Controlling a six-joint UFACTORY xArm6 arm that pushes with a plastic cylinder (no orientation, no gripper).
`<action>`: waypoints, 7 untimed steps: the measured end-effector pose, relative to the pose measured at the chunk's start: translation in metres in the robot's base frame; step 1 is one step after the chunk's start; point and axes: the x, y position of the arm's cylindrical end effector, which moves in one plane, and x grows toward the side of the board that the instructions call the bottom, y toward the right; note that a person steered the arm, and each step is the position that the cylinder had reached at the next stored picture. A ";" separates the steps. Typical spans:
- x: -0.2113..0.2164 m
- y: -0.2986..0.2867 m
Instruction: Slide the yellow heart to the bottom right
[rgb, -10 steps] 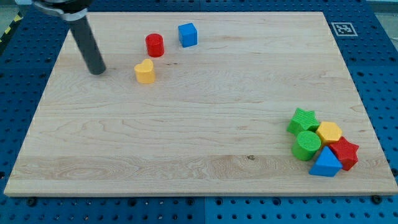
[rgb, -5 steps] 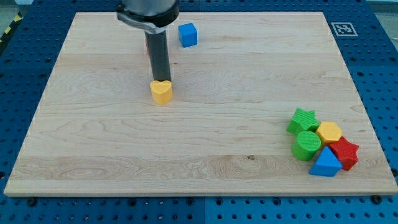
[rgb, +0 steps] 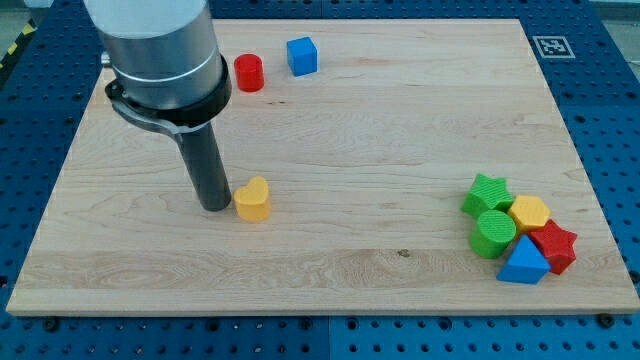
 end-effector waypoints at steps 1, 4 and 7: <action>0.000 0.033; 0.053 0.116; 0.053 0.216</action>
